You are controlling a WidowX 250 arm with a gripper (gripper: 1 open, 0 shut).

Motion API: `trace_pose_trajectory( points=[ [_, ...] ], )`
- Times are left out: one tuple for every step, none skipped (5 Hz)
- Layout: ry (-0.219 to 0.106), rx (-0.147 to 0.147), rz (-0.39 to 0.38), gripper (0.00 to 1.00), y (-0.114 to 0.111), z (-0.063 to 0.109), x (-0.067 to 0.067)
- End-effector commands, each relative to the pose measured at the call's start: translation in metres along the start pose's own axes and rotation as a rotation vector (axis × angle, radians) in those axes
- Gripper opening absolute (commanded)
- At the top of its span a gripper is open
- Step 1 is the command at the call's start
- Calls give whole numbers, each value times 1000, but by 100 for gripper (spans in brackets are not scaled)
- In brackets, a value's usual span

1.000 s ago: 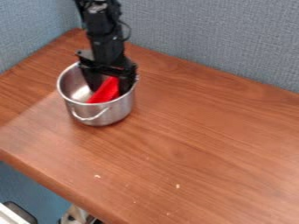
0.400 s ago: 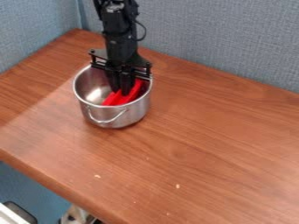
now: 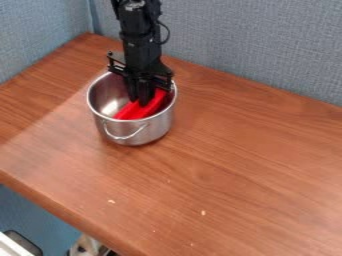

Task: Put the red object in the metal pot

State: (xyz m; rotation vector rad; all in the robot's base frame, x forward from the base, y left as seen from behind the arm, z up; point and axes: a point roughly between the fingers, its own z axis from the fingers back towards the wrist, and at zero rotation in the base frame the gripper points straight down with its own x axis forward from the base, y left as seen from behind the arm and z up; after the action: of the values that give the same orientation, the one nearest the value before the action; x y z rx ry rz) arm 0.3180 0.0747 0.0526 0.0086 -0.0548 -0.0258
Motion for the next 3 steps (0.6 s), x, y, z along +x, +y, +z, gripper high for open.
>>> trace_pose_trajectory(
  points=[
    [-41,9,-96,100,14,14,11],
    [-33,5,-172,0,35,14,15],
    [-27,11,-144,0,46,22,11]
  ],
)
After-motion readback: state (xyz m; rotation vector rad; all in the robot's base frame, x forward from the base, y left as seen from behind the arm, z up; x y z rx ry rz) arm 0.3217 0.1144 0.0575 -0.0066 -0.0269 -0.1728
